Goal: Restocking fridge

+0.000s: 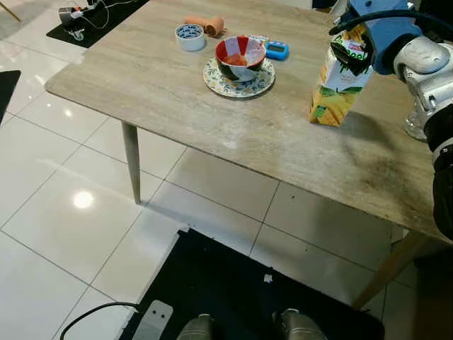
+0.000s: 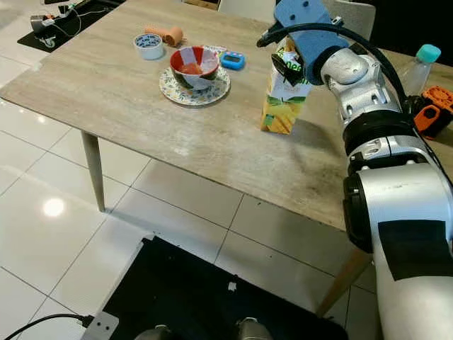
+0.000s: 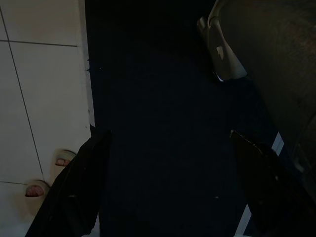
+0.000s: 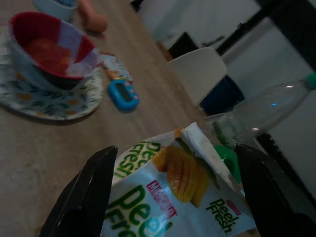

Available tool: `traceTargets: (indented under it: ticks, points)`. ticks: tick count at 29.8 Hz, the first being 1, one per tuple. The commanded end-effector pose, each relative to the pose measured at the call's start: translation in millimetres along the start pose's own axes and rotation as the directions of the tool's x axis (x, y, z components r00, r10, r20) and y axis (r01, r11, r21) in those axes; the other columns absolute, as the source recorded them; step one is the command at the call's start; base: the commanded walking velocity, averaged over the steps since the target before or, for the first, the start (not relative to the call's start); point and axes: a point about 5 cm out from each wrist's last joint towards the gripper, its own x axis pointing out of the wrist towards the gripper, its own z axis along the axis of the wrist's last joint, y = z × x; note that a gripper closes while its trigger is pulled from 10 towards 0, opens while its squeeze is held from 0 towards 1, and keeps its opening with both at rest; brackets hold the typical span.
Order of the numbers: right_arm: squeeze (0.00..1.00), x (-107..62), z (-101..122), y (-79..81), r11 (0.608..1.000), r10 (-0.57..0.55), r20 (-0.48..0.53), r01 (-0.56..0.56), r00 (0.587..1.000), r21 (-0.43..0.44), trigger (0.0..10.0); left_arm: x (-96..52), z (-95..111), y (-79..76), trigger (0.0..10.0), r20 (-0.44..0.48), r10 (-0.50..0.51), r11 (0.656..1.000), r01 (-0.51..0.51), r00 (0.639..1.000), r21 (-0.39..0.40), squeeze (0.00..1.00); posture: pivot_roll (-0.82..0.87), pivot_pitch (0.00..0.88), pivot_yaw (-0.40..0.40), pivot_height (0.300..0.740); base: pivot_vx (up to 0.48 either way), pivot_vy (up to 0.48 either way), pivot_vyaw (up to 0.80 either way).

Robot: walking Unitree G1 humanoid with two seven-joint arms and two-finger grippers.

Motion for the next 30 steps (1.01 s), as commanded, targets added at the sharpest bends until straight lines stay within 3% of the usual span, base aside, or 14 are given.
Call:
traceTargets:
  ticks: [1, 7, 19, 24, 30]
  points:
    - [0.0, -0.3, -12, 8.9, 0.997, 0.08, -0.048, -0.08, 0.996, 0.013, 10.0, 1.8, -8, -20.0, 10.0, -0.036, -0.062, 0.998, 0.062, 0.997, 0.002, 0.0, -0.02, 0.153, -0.025, 0.74, 0.0, 0.0, 0.0]
    - [0.0, 0.3, -8, 14.3, 0.985, 0.171, -0.043, -0.171, 0.984, -0.008, 10.0, 2.6, -6, -22.3, 10.0, -0.036, -0.065, 0.998, 0.065, 0.997, 0.005, 0.0, -0.03, 0.142, -0.024, 0.74, 0.0, 0.0, 0.0]
    - [0.0, -2.9, -6, 4.3, 0.988, 0.151, -0.054, -0.153, 0.987, -0.019, 10.0, 4.1, -1, -24.3, 10.0, -0.03, -0.065, 0.998, 0.066, 0.997, 0.008, 0.0, -0.03, 0.124, -0.025, 0.74, 0.0, 0.0, 0.0]
    - [0.0, -3.4, -3, 3.1, 0.987, 0.16, -0.026, -0.16, 0.987, 0.016, 10.0, 3.9, -2, -24.5, 10.0, -0.034, -0.065, 0.998, 0.065, 0.997, 0.008, 0.0, -0.03, 0.124, -0.025, 0.74, 0.0, 0.0, 0.0]
    - [0.0, -4.2, 3, 3.6, 0.98, 0.193, 0.016, -0.193, 0.981, -0.041, 10.0, 3.9, -3, -25.0, 10.0, -0.037, -0.065, 0.998, 0.065, 0.997, 0.008, 0.0, -0.03, 0.122, -0.024, 0.74, 0.0, 0.0, 0.0]
